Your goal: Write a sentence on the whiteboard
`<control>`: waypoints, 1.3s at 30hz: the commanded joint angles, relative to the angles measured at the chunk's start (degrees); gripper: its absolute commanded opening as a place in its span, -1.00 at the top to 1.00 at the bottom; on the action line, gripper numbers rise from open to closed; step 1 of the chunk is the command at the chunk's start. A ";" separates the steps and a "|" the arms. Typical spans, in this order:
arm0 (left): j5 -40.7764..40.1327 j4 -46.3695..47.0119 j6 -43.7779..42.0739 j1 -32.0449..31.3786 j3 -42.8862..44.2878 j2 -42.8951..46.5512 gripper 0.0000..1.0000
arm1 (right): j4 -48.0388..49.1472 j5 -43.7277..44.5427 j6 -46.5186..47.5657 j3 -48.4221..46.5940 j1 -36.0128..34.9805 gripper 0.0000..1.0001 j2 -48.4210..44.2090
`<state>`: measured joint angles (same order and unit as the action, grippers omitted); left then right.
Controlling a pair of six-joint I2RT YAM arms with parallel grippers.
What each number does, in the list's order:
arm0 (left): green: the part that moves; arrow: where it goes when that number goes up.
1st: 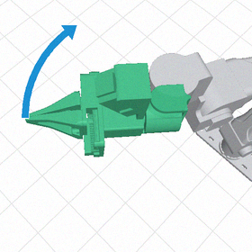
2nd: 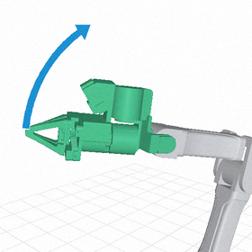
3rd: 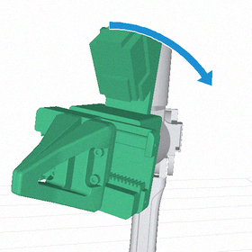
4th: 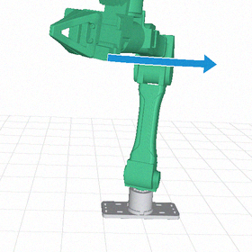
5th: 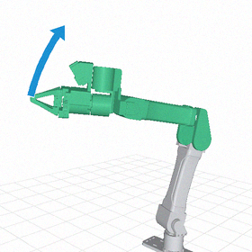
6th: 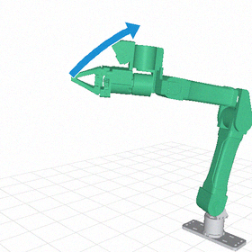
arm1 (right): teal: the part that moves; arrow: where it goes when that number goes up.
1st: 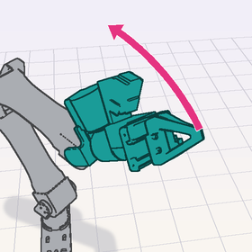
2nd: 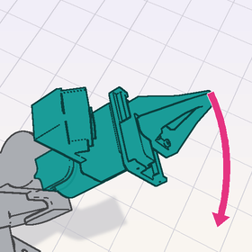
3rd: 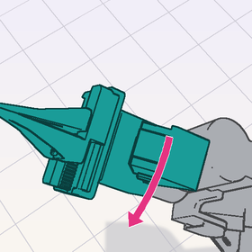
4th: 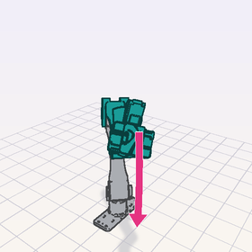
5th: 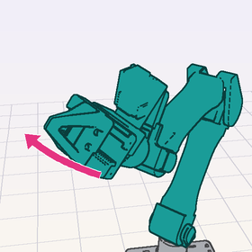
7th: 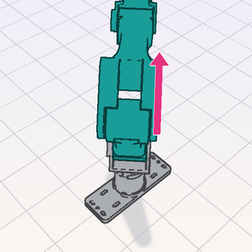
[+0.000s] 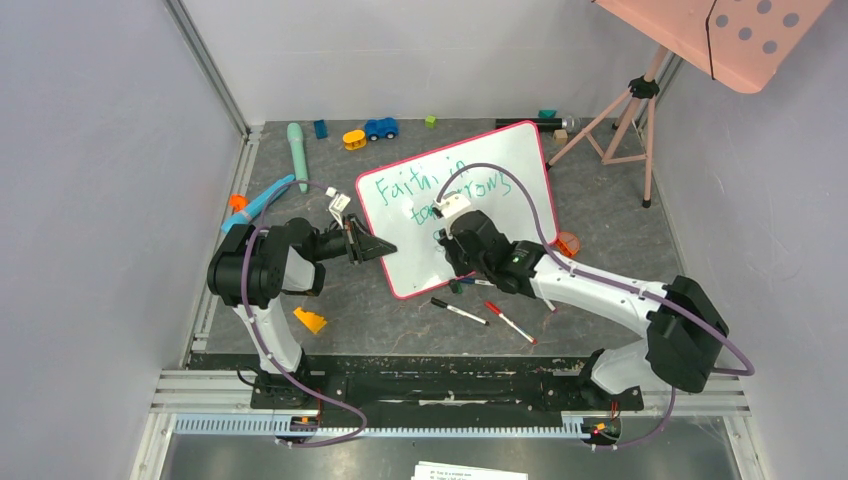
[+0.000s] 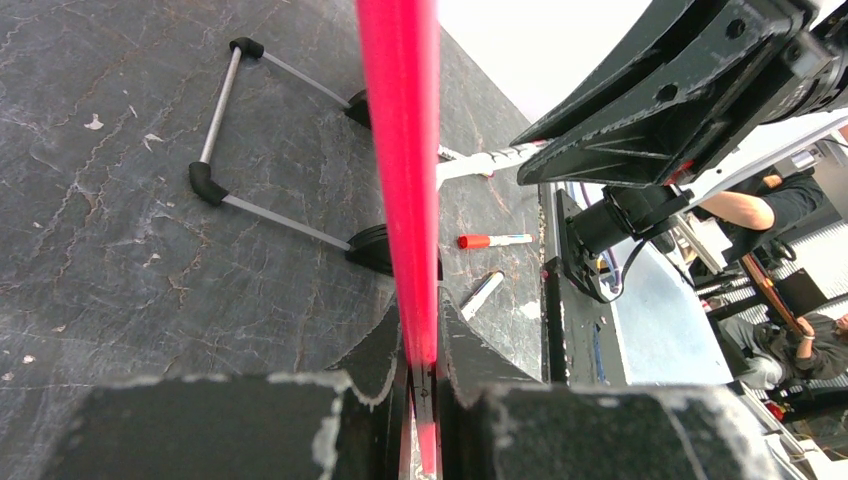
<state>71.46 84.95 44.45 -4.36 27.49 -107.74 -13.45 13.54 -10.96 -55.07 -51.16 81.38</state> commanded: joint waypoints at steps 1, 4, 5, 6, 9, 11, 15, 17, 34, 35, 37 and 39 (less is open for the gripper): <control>3.51 4.26 -3.79 -1.00 0.39 1.41 0.96 | 2.60 0.69 -0.40 -2.88 0.31 1.00 -2.07; 3.58 4.26 -3.74 -1.00 0.38 1.32 0.96 | 4.28 1.70 -0.40 -0.15 0.40 1.00 -7.03; 3.55 4.27 -3.67 -1.00 0.54 1.22 0.96 | 4.61 2.11 -0.20 0.52 0.51 1.00 -8.72; 3.55 4.26 -3.75 -0.98 0.54 1.22 0.96 | 4.67 2.34 0.04 0.98 0.81 1.00 -9.64; 3.45 4.26 -3.71 -1.01 0.53 1.20 0.96 | 3.32 2.48 0.14 0.93 2.43 1.00 -10.52; 3.45 4.31 -3.64 -0.98 0.54 1.04 0.96 | 2.32 2.84 0.05 0.56 3.47 1.00 -10.05; 3.55 4.26 -3.74 -0.92 0.46 1.26 0.96 | 1.23 4.00 -0.11 -0.13 4.81 1.00 -9.21; 3.51 4.26 -3.74 -0.92 0.54 1.18 0.96 | 1.24 3.61 0.08 -0.04 5.27 1.00 -8.91; 3.51 4.29 -3.82 -0.92 0.44 1.31 0.96 | 1.49 3.13 0.99 -0.95 5.52 1.00 -5.31; 3.55 4.26 -3.82 -0.94 0.42 1.31 0.96 | 1.49 3.25 1.01 -1.07 5.54 1.00 -5.07; 3.53 4.26 -3.79 -0.91 0.40 1.31 0.96 | 1.49 3.54 1.06 -1.48 5.49 1.00 -4.58; 3.51 4.26 -3.81 -0.91 0.38 1.32 0.96 | 1.45 3.92 1.07 -1.81 5.49 1.00 -4.26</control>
<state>71.53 84.95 44.45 -4.38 27.49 -107.74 -13.04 15.97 -10.52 -54.19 -45.84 76.34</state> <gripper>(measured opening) 0.122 0.121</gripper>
